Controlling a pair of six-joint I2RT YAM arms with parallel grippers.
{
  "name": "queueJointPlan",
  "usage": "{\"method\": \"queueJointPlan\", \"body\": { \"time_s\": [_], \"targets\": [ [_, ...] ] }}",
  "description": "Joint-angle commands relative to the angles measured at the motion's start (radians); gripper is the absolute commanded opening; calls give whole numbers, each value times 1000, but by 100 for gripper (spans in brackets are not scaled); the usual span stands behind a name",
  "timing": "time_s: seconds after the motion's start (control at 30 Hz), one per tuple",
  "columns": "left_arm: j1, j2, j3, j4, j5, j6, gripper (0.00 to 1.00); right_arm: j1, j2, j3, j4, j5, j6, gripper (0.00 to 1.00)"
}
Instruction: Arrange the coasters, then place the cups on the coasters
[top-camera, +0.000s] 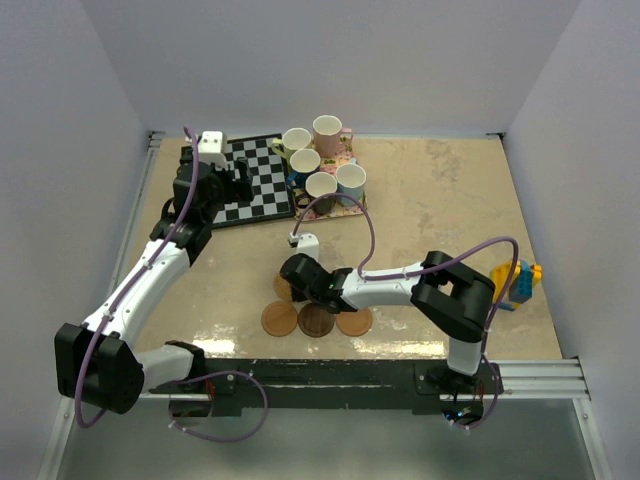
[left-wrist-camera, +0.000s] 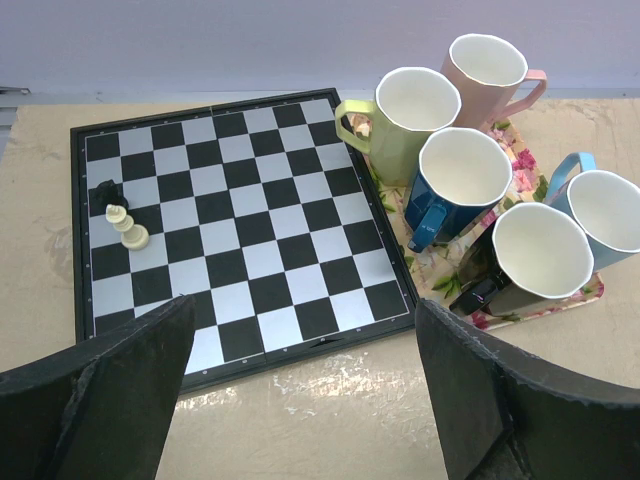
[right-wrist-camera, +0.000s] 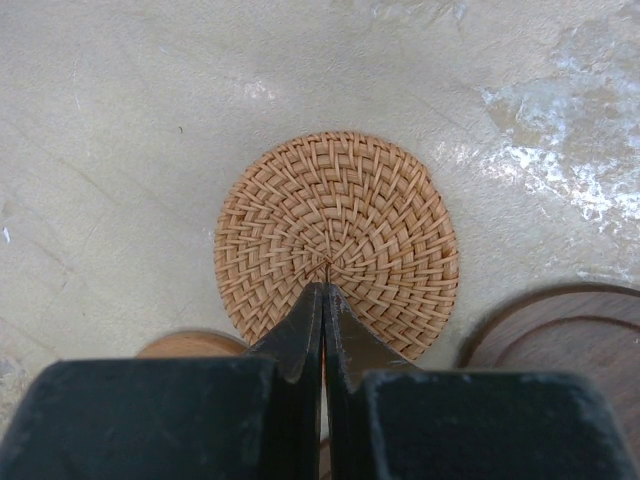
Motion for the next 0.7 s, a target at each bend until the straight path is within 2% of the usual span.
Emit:
{"method": "queueJointPlan", "body": {
  "time_s": [0.0, 0.67],
  "targets": [
    [-3, -16, -2, 45, 9, -1, 95, 9, 23, -65, -240, 4, 12, 0],
    [-3, -15, -2, 46, 10, 0, 95, 20, 2, -82, -261, 19, 35, 0]
  ]
}}
